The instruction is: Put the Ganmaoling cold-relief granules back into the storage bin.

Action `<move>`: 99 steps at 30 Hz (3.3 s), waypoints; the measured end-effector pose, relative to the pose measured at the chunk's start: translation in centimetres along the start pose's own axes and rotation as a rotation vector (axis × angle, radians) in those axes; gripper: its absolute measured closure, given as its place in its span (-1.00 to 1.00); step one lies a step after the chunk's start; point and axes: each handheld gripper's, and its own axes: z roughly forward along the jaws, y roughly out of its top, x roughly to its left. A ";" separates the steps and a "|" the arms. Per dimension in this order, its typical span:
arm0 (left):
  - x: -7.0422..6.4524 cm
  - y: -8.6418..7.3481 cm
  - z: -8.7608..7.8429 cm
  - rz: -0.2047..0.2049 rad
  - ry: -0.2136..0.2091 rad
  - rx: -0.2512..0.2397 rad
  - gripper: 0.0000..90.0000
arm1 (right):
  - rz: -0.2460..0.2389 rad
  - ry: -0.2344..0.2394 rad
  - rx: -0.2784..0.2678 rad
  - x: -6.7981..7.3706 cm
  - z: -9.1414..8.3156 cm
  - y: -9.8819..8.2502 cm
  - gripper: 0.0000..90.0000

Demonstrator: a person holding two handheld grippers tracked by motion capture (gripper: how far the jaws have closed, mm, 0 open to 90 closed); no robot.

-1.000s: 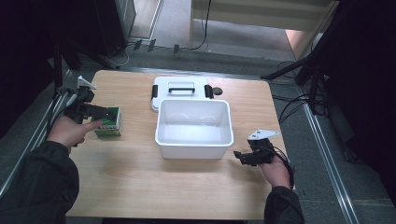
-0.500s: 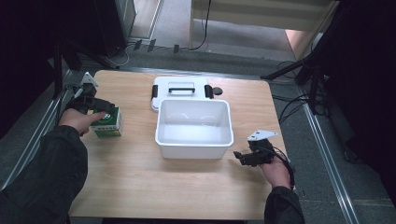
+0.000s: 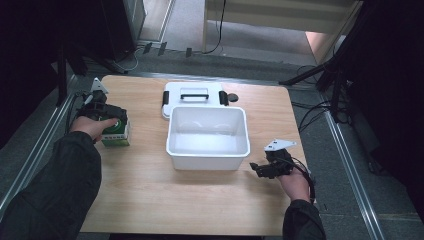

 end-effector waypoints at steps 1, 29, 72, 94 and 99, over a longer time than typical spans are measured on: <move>0.0 0.0 0.3 -0.003 0.003 0.010 -1.00 | 0.002 0.002 0.002 0.0 0.0 0.0 -0.51; -0.4 0.4 1.5 0.011 0.012 0.072 -0.89 | 0.032 -0.009 -0.001 -0.3 -0.3 -0.2 -0.51; -5.1 3.5 -6.0 0.043 -0.020 0.067 -0.87 | 0.055 -0.005 -0.020 -0.4 -0.3 0.1 -0.51; -10.3 4.7 -13.0 0.113 -0.029 0.025 -0.87 | 0.029 -0.003 -0.001 -0.3 -0.2 -0.1 -0.51; -11.8 3.9 -13.2 0.123 -0.033 0.028 -0.87 | 0.021 -0.005 0.002 -0.1 -0.2 0.0 -0.51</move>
